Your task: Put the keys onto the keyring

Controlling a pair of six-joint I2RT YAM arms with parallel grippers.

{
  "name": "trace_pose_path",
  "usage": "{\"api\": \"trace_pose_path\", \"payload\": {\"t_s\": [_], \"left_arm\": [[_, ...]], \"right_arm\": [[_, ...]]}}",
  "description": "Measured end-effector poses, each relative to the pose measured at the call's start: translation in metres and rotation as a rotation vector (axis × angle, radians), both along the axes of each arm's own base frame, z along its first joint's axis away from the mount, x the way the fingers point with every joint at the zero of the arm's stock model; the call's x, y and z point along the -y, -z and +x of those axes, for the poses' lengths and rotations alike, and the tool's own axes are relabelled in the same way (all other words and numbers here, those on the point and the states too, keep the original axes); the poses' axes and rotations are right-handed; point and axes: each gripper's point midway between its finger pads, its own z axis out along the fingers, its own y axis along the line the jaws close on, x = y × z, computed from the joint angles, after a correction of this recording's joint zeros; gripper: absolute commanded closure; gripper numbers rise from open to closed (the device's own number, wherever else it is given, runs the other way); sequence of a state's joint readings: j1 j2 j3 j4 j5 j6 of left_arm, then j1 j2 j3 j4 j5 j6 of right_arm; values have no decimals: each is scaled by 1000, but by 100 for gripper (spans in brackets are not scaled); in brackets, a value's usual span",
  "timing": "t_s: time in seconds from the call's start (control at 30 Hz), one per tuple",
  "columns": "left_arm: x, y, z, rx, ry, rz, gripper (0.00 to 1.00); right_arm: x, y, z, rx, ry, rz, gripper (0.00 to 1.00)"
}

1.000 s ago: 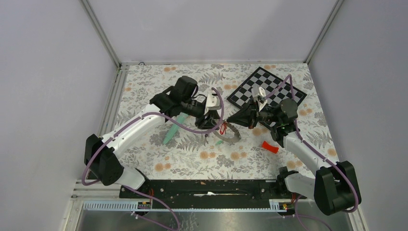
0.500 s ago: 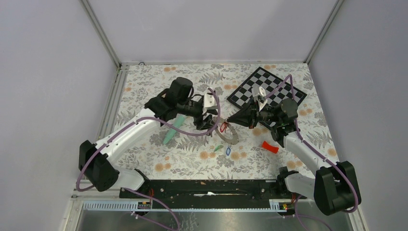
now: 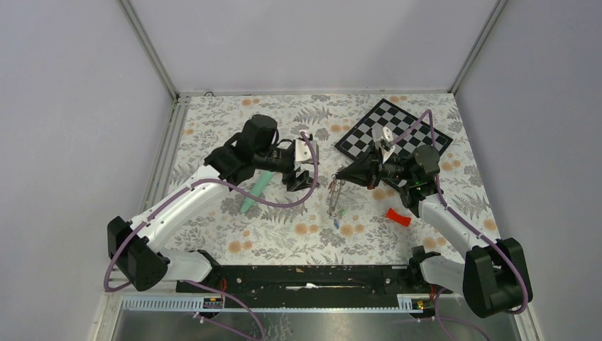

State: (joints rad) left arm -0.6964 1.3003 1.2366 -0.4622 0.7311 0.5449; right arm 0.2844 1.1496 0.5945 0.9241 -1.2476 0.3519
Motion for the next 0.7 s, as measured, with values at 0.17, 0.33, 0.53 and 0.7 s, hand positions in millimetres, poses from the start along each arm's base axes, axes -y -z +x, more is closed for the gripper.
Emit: {"api": "trace_pose_path", "payload": {"t_s": [0.17,0.33,0.53,0.7], "left_arm": [[12,20,-3,-47,35,32,36],[25,47,-4,-100,61,80,36],[30,57,-6,-123,77,97,36],[33,53,-7,-129,80,79,37]], "right_arm": [[1,0,1,0,4,0,100],[1,1,1,-3,5,-2,100],[1,2,1,-10,5,-5,100],[1,2,1,-7,6,-6,100]]}}
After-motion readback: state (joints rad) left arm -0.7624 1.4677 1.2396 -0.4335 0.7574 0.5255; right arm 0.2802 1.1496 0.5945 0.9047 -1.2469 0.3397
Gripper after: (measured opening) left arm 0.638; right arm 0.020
